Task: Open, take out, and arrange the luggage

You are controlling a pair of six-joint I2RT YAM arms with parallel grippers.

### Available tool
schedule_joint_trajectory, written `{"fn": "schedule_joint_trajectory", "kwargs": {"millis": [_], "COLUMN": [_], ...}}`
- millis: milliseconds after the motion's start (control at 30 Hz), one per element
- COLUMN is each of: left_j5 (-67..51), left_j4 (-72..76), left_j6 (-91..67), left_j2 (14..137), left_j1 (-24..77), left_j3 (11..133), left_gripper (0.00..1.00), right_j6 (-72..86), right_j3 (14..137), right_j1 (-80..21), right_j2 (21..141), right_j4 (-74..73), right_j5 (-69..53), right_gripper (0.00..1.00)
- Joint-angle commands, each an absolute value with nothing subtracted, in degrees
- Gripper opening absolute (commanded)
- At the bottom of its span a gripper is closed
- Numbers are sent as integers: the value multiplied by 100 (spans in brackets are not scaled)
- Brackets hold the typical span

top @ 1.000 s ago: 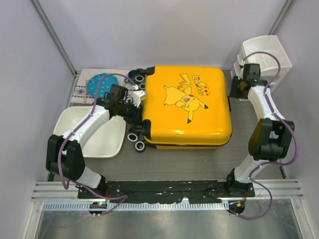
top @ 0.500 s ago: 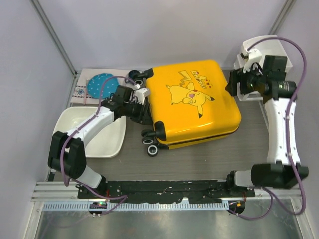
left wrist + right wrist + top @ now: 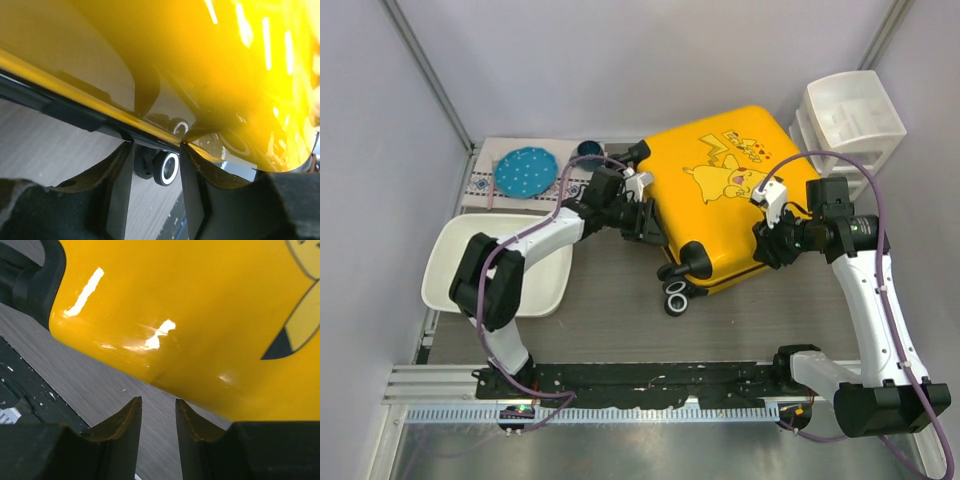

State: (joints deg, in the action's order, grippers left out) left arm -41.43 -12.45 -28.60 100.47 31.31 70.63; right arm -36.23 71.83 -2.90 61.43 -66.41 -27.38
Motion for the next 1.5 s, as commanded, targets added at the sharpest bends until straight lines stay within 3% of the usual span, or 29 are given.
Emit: {"fn": "schedule_joint_trajectory", "kwargs": {"millis": [0,167,267,367,400,467,533,567,633,767,1033,1200,1467], "left_j5": [-3753,-3508,-3018,-2437,-2400,-2478,-2312,-2285,-2529,-3226,-3094,-3120,-2927], "left_j4": [350,1546,907,590,589,860,575,441,-93,263,685,1037,1222], "left_j6": [-3234,-2990,-2061,-1559,-1469,-1205,-1178,-1221,-1222,-1423,-1318,-1705,-1767], "left_j2": [9994,8531,7623,6393,5711,5040,4450,4430,4403,4158,4017,4017,3771], "left_j1": [2910,2655,2610,2610,2610,2610,2663,2663,2663,2663,2663,2663,2663], "left_j3": [7366,5631,4881,4152,3948,3283,3146,3138,3217,2727,2127,1960,1714], "left_gripper": [47,54,62,75,88,100,100,100,99,100,100,100,100], "right_j6": [-3850,-3218,-3034,-3058,-3111,-3400,-3875,-4093,-4963,-5449,-5124,-5719,-6240], "right_j3": [6821,6390,6416,6504,6521,6679,6985,7161,7818,8630,8472,8455,9131], "right_j1": [-404,-439,-474,-588,-632,-790,-905,-992,-1028,-1405,-4109,-4684,-4904], "right_j2": [5985,6204,6406,6539,6600,6627,6618,6627,6627,6478,7144,7768,8929], "right_j4": [-6287,-5099,-4642,-4369,-4238,-4297,-4604,-4858,-6104,-7338,-6004,-5528,-6037], "right_j5": [-3023,-2945,-2901,-2892,-2892,-2918,-2856,-2917,-3268,-3577,-2295,-1881,-1802], "right_gripper": [35,33,35,39,40,47,53,62,69,75,84,88,88]}}
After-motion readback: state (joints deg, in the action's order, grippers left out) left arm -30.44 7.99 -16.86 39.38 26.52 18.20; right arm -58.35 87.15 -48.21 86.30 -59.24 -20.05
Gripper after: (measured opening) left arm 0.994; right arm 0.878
